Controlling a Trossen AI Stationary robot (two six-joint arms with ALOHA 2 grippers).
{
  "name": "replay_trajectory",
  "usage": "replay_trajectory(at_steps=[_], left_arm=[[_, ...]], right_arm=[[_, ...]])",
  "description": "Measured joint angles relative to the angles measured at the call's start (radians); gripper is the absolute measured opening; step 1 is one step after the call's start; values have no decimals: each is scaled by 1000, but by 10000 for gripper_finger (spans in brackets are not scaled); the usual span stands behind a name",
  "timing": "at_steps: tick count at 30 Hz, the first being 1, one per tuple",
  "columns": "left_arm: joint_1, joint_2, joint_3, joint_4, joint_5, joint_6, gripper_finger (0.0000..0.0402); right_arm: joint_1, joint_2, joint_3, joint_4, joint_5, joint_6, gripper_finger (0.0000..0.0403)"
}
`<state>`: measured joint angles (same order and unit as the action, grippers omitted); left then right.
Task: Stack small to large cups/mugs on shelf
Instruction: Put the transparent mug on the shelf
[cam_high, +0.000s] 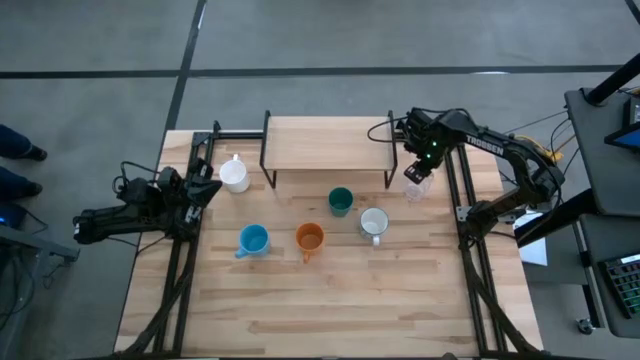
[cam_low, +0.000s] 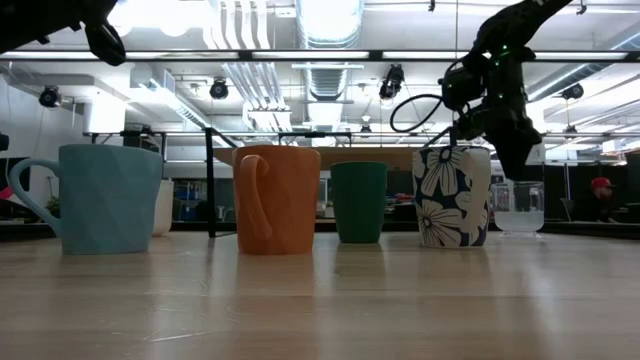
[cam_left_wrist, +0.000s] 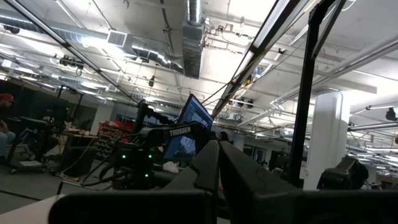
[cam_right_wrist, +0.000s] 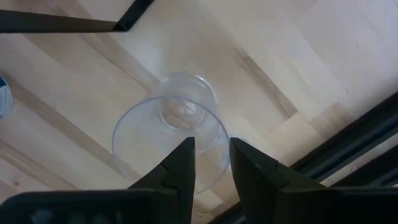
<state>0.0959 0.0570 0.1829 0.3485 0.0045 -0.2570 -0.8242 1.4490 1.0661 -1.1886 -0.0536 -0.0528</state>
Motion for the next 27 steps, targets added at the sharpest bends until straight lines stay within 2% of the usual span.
replay_trajectory(at_steps=[12,27], left_arm=[[0,0,0,0,1,-1,0],[0,0,0,0,-2,-1,0]], right_arm=[[0,3,-68,44,5,0,103],[0,1,-73,81,5,0,86]])
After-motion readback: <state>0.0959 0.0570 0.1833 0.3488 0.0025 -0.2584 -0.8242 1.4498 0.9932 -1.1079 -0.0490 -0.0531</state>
